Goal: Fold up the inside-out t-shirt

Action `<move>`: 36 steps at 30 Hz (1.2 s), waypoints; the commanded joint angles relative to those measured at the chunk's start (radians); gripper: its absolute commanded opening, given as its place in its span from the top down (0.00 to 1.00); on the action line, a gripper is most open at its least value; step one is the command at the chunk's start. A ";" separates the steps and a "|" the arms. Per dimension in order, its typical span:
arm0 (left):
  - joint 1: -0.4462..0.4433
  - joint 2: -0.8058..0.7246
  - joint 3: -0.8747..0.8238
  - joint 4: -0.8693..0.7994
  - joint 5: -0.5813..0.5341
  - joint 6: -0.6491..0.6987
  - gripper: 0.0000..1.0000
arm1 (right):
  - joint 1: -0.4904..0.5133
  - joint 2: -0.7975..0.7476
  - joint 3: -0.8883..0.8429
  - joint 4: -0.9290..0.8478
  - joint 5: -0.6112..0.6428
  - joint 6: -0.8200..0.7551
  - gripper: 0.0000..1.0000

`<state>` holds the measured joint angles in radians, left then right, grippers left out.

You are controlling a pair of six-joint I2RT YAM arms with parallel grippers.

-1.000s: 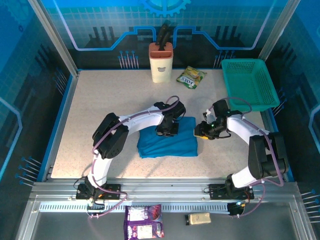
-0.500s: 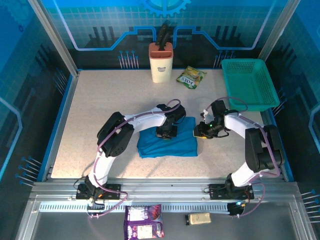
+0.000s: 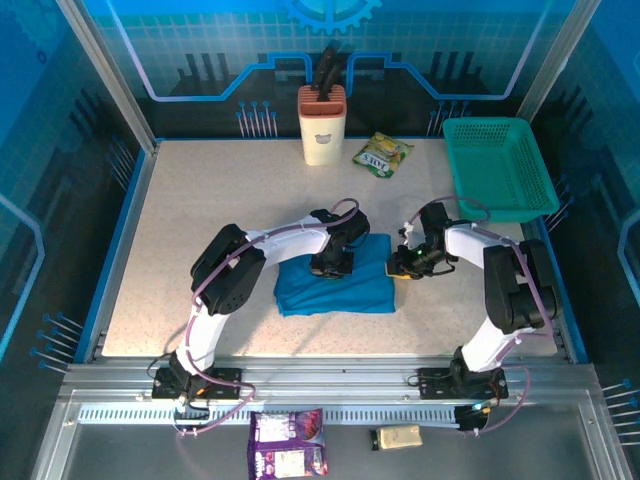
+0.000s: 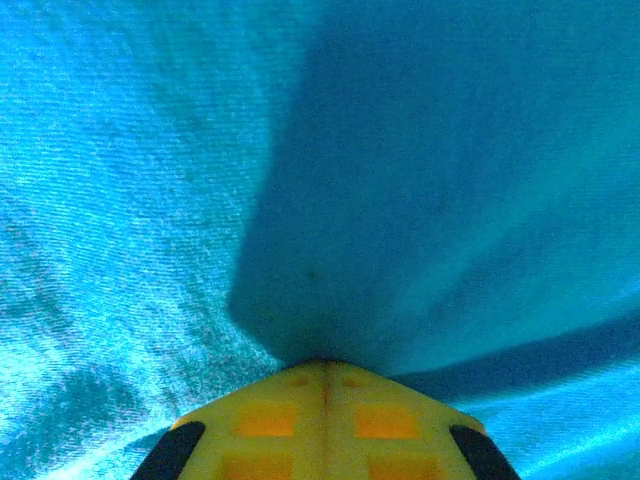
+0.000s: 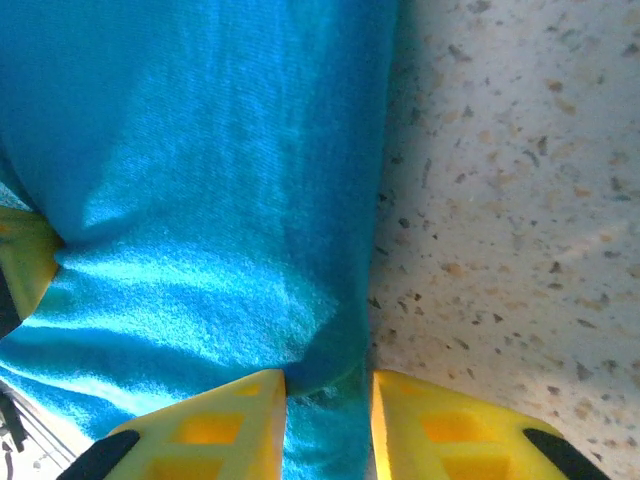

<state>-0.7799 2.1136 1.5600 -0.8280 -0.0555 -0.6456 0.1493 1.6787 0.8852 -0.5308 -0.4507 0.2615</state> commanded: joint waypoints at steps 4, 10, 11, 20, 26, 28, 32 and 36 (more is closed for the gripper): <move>0.005 0.042 -0.057 0.003 0.018 0.007 0.98 | -0.017 0.036 0.044 -0.018 -0.056 0.004 0.74; 0.005 0.008 -0.072 0.021 0.025 0.004 0.97 | -0.025 0.038 0.041 -0.012 -0.066 0.018 0.93; 0.005 -0.011 -0.080 0.032 0.026 0.004 0.94 | -0.026 0.038 0.040 -0.015 -0.062 0.020 0.96; 0.059 -0.269 -0.184 0.104 -0.015 -0.013 0.84 | -0.062 -0.025 0.076 -0.135 0.078 0.013 1.00; 0.173 -0.380 -0.414 0.241 0.100 -0.081 0.90 | -0.071 -0.056 0.157 -0.258 0.263 -0.003 1.00; 0.201 -0.383 -0.470 0.299 0.157 -0.100 0.93 | -0.071 -0.059 0.188 -0.288 0.305 0.004 1.00; 0.208 -0.356 -0.519 0.391 0.240 -0.124 0.96 | -0.044 -0.066 0.258 -0.355 0.392 0.019 1.00; 0.208 -0.316 -0.532 0.453 0.287 -0.141 0.97 | 0.004 -0.082 0.330 -0.424 0.428 0.045 1.00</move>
<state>-0.5694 1.7721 1.0367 -0.4656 0.1486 -0.7589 0.1162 1.6344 1.1591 -0.8551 -0.0872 0.2840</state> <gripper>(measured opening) 0.056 0.040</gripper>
